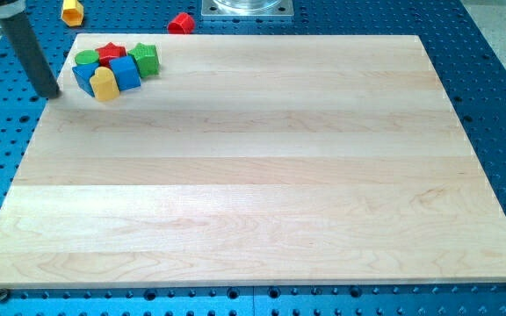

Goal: Push the group of the blocks slightly up

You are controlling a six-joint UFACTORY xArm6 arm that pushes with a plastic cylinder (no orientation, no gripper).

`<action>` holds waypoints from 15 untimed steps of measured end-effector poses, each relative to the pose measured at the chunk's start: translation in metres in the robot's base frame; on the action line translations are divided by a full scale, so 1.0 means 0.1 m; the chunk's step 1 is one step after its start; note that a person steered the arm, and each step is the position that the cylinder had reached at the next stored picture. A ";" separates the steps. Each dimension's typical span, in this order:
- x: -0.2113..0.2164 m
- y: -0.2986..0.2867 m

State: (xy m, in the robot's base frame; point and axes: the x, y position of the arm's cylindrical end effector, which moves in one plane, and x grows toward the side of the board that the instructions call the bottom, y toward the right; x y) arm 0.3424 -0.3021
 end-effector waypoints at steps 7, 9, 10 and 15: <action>0.03 1.08; 0.09 0.96; -0.20 0.95; -0.16 0.41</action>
State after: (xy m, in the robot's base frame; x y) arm 0.3262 -0.2608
